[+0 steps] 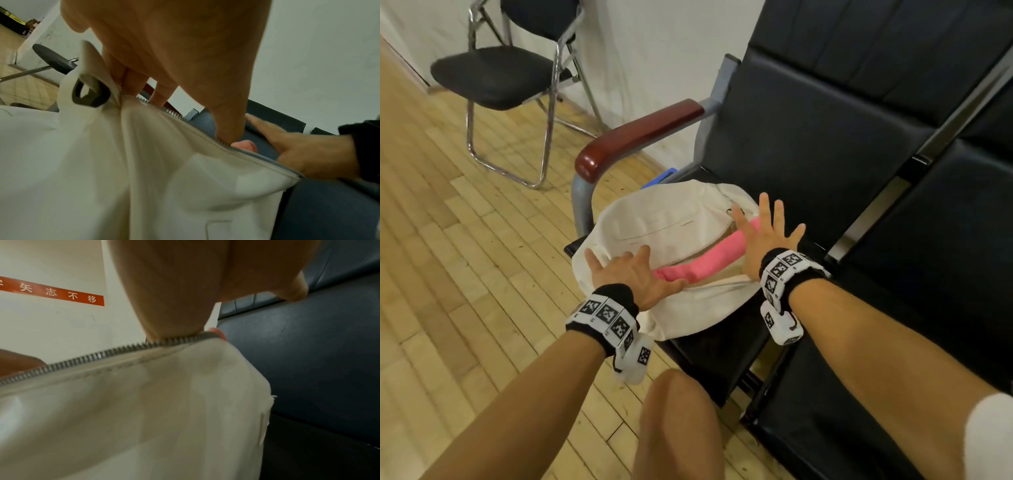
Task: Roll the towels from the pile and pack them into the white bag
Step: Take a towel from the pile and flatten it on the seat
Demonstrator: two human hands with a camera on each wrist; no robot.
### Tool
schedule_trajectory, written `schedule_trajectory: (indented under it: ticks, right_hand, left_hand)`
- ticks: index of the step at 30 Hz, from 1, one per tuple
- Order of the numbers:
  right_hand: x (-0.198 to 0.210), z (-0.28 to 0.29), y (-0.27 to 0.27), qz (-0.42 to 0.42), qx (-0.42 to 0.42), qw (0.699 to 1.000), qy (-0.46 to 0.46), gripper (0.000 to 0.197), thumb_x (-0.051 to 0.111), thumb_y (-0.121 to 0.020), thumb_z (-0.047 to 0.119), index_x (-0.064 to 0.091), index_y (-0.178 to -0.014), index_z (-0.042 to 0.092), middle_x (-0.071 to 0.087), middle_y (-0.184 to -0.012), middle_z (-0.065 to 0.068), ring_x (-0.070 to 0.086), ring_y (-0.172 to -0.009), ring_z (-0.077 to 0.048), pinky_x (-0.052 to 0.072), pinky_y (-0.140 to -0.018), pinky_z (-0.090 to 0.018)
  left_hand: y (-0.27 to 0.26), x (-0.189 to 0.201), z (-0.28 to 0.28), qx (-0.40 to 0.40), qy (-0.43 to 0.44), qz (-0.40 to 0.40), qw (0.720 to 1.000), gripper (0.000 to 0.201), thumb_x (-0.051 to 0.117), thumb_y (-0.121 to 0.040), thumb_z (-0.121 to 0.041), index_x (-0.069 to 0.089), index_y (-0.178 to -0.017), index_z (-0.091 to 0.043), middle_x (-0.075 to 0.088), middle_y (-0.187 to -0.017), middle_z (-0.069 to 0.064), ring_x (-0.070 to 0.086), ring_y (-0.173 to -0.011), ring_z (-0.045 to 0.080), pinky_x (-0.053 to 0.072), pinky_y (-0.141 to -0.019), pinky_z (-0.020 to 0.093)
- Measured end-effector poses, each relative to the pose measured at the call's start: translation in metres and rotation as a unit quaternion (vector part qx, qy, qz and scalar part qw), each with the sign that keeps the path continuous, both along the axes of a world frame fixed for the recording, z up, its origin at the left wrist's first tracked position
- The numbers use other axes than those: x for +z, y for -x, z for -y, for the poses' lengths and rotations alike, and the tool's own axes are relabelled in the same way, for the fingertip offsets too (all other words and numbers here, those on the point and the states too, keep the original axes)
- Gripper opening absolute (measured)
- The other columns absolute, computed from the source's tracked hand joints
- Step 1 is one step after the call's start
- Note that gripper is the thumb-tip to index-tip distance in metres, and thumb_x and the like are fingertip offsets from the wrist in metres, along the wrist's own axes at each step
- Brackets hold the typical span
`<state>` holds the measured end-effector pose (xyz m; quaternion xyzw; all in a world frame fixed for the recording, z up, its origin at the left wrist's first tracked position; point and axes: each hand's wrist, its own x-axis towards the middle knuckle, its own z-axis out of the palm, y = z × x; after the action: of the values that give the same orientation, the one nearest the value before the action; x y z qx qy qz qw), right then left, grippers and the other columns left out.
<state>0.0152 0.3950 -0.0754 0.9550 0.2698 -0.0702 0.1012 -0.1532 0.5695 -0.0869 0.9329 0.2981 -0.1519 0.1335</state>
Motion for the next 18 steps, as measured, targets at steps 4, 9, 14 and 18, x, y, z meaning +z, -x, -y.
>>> schedule_trajectory:
  ticks: [4, 9, 14, 18]
  right_hand:
    - [0.021, 0.008, 0.002, 0.081, -0.031, 0.989, -0.121, 0.115, 0.06, -0.081, 0.004, -0.024, -0.146, 0.048, -0.037, -0.155, -0.003, -0.019, -0.148, -0.037, 0.024, -0.108, -0.072]
    - [0.046, 0.015, 0.008, 0.022, -0.137, 0.964, -0.225, 0.094, 0.052, -0.086, 0.005, -0.004, -0.154, 0.039, -0.016, -0.163, -0.007, 0.031, -0.139, -0.039, 0.047, -0.089, -0.048]
    - [0.028, 0.03, 0.006, -0.004, -0.176, 0.96, -0.219, 0.063, 0.055, -0.085, 0.009, 0.026, -0.139, 0.024, 0.019, -0.153, -0.015, 0.05, -0.115, -0.039, 0.042, -0.071, -0.042]
    - [0.017, 0.038, 0.005, -0.049, -0.175, 0.955, -0.235, 0.055, 0.058, -0.086, 0.015, 0.031, -0.134, 0.019, 0.037, -0.137, -0.015, 0.05, -0.113, -0.037, 0.047, -0.076, -0.043]
  left_hand:
    - [0.005, 0.011, 0.005, 0.027, 0.016, 0.001, 1.0, 0.126, 0.011, -0.05, -0.108, 0.036, -0.143, -0.026, 0.059, -0.131, 0.001, 0.053, -0.125, 0.032, -0.017, -0.108, 0.069]
    - [0.006, 0.019, 0.011, 0.035, 0.004, 0.014, 0.999, 0.117, 0.012, -0.052, -0.106, 0.044, -0.133, -0.028, 0.062, -0.128, -0.002, 0.055, -0.122, 0.033, -0.014, -0.107, 0.073]
    - [0.005, 0.012, 0.019, 0.03, 0.004, 0.004, 1.0, 0.115, 0.016, -0.051, -0.106, 0.045, -0.13, -0.028, 0.064, -0.121, -0.003, 0.058, -0.118, 0.031, -0.019, -0.104, 0.074]
    - [0.005, 0.001, 0.028, 0.002, -0.019, -0.016, 1.0, 0.101, 0.024, -0.063, -0.1, 0.044, -0.13, -0.027, 0.061, -0.108, -0.002, 0.056, -0.116, 0.029, -0.013, -0.108, 0.073]
